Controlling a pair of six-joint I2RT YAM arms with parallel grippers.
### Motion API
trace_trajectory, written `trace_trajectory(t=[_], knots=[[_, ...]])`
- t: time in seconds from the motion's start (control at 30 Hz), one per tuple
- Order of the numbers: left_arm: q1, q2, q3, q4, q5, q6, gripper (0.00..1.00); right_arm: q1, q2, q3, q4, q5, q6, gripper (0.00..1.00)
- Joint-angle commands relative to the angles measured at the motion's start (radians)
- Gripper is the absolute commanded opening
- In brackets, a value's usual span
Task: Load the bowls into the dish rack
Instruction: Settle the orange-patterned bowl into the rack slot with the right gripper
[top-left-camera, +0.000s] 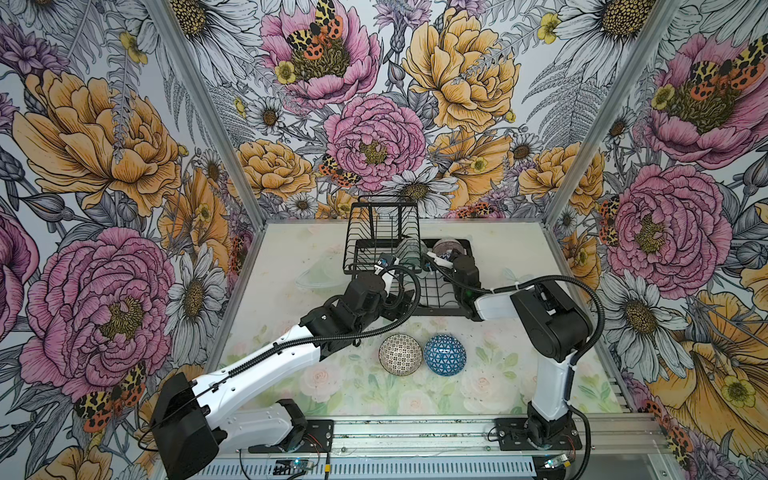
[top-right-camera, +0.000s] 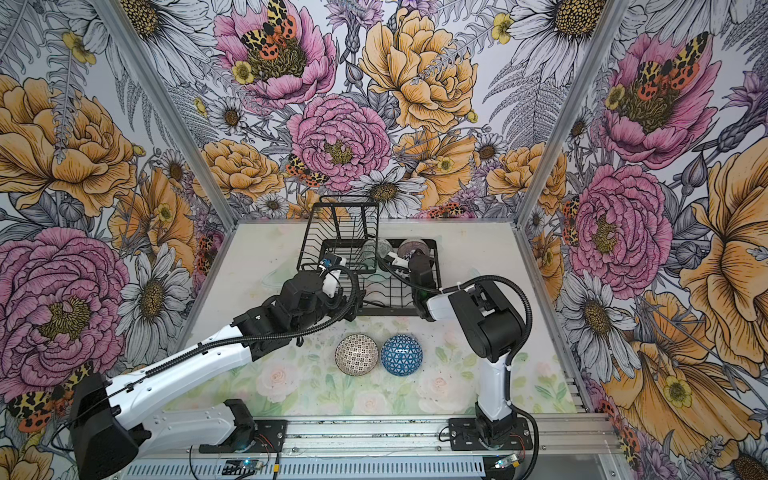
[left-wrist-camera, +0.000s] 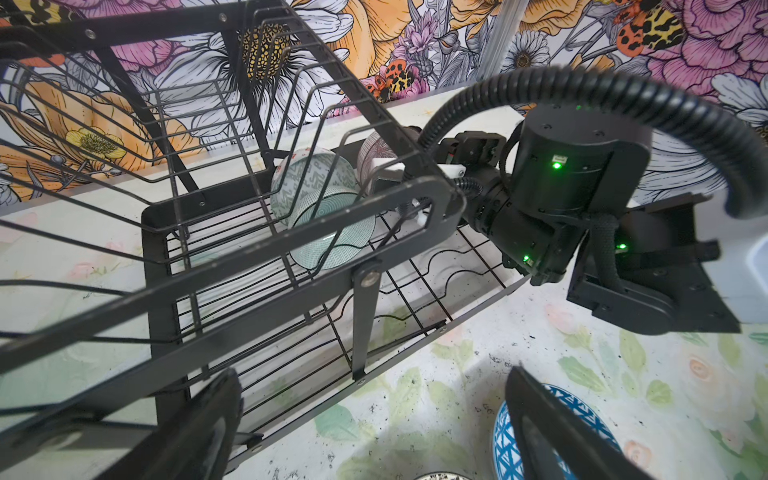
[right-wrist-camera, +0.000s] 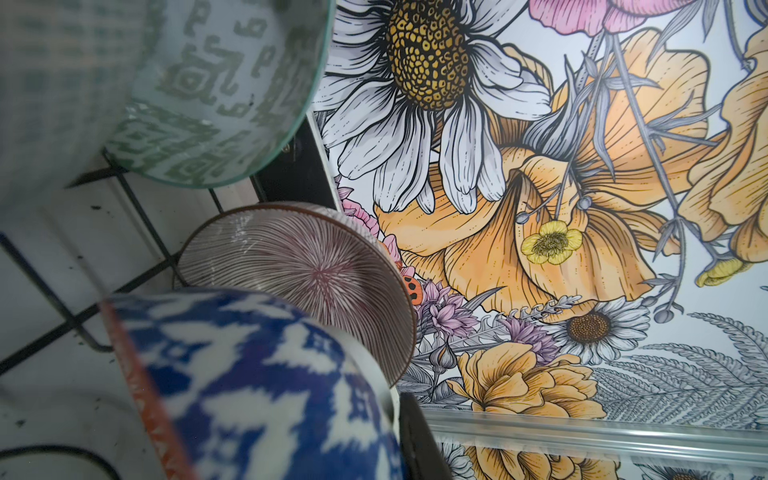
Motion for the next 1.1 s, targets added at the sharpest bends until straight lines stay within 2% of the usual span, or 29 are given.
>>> trace_trajectory(t=[0.0,0.5,0.63,0.93,1.07], knots=[[0.013,-0.027,-0.015,0.031,0.026,0.016,0.99,0.002,0.006,-0.007,-0.080,-0.061,0.019,0.00],[0.021,-0.033,-0.027,0.043,0.039,0.014,0.99,-0.001,-0.021,0.027,-0.254,-0.085,0.132,0.00],[0.022,-0.034,-0.027,0.045,0.042,0.013,0.99,-0.001,-0.029,0.033,-0.276,-0.087,0.151,0.10],[0.024,-0.035,-0.026,0.045,0.043,0.010,0.99,0.001,-0.047,0.034,-0.301,-0.090,0.175,0.25],[0.024,-0.034,-0.026,0.045,0.043,0.009,0.99,0.003,-0.069,0.033,-0.330,-0.111,0.209,0.37]])
